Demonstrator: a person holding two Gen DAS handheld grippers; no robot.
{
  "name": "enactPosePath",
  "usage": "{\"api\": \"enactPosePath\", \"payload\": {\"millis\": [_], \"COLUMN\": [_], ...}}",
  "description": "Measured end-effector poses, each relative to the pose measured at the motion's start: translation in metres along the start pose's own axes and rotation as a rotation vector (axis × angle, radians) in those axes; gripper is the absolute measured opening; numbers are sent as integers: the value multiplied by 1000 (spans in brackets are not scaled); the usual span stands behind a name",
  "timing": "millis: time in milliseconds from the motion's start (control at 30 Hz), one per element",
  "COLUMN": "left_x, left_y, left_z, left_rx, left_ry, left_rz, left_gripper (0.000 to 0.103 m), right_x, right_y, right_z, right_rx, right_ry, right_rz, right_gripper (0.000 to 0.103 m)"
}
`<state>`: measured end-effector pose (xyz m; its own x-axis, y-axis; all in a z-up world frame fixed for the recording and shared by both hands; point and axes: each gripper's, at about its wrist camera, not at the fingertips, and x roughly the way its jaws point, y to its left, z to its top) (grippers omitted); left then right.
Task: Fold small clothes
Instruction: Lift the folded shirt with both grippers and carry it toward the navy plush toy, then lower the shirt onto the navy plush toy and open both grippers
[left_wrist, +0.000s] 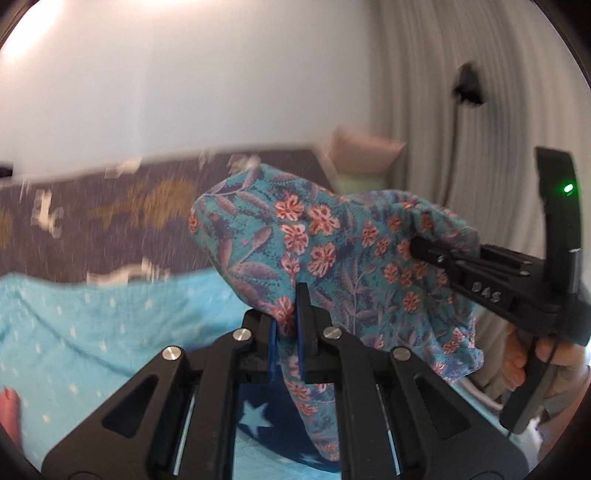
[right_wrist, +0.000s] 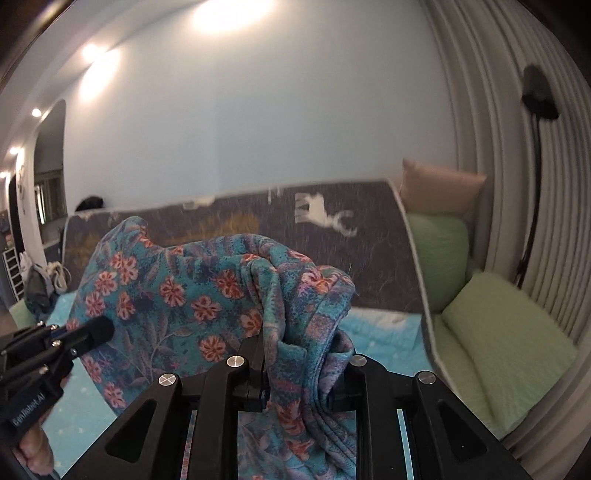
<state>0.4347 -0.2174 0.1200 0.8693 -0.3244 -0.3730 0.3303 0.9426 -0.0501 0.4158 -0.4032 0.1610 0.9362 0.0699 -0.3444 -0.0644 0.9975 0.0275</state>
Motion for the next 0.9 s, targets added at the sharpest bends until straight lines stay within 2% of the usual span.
{"api": "enactPosePath", "payload": {"millis": [67, 133, 167, 233, 300, 333, 367, 400, 500, 600, 700, 767, 833, 900], "left_x": [53, 96, 117, 146, 161, 164, 165, 165, 153, 138, 105, 80, 53, 13], "left_y": [21, 33, 39, 47, 55, 56, 58, 61, 72, 76, 82, 83, 79, 67], "left_z": [-34, -60, -80, -117, -148, -162, -172, -170, -157, -146, -140, -135, -132, -129], "left_rx": [-24, -15, 1, 50, 84, 95, 85, 70, 11, 13, -13, -40, -44, -24], "left_ry": [71, 155, 206, 263, 311, 319, 318, 317, 306, 282, 254, 232, 207, 162], "left_rz": [76, 153, 197, 284, 292, 290, 284, 275, 241, 225, 169, 132, 102, 66], "left_gripper": [10, 10, 10, 10, 10, 8, 6, 5, 5, 5, 6, 14, 35, 46], "right_x": [67, 117, 149, 187, 213, 217, 215, 212, 199, 176, 140, 108, 73, 29], "right_y": [1, 5, 8, 14, 12, 9, 3, -1, -15, -21, -27, -24, -16, -2], "right_z": [-32, -65, -87, -120, -151, -161, -169, -170, -172, -165, -159, -157, -160, -165], "right_rx": [17, 26, 19, -8, -28, -20, -5, 9, 49, 68, 108, 104, 99, 95], "right_ry": [76, 146, 208, 293, 355, 358, 344, 332, 312, 301, 281, 269, 263, 256], "right_rz": [-8, -49, -93, -149, -153, -146, -139, -127, -143, -181, -137, -107, -89, -110], "right_gripper": [25, 37, 37, 37, 38, 39, 39, 41, 56, 56, 56, 56, 56, 56]}}
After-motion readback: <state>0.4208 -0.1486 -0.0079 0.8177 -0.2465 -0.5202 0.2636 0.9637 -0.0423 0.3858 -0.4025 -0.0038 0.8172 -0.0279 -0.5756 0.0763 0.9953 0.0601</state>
